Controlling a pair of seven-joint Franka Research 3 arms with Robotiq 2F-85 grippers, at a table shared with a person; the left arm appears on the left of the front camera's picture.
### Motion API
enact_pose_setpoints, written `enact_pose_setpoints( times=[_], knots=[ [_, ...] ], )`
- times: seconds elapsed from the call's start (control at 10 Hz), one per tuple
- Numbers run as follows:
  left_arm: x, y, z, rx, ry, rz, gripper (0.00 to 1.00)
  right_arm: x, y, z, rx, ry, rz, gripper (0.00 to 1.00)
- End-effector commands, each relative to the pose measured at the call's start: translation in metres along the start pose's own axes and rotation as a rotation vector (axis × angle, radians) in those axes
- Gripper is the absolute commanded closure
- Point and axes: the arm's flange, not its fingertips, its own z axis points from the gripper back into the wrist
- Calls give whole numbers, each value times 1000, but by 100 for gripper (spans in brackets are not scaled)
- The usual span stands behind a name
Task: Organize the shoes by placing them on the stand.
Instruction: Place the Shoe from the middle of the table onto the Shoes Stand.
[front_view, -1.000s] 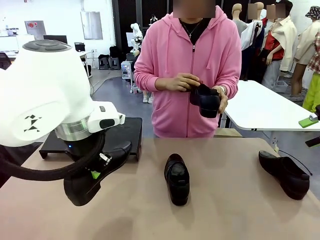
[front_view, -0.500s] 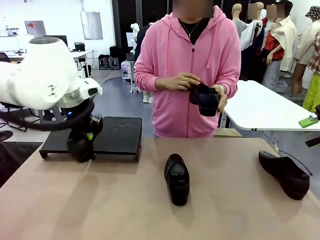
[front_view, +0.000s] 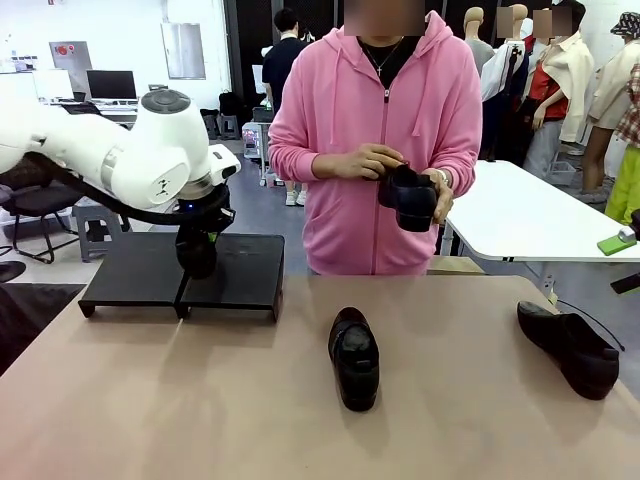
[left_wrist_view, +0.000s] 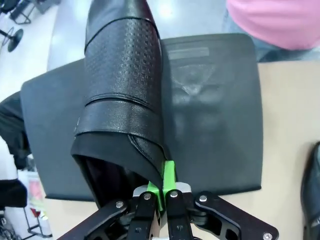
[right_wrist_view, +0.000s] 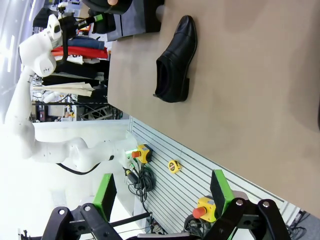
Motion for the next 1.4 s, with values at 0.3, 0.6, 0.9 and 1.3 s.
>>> enact_pose_setpoints(
  times=[0.3,0.6,0.9,1.3],
  knots=[
    [12,-21,-29,46,67,47,100,-1,3,2,3,2,-2,0],
    [11,-23,-35,62,76,34,97,-1,3,2,3,2,-2,0],
    [10,-21,-31,59,78,31,0,-1,3,2,3,2,-2,0],
    [-20,-11,60,4,96,-35,0,-1,3,2,3,2,-2,0]
  ],
)
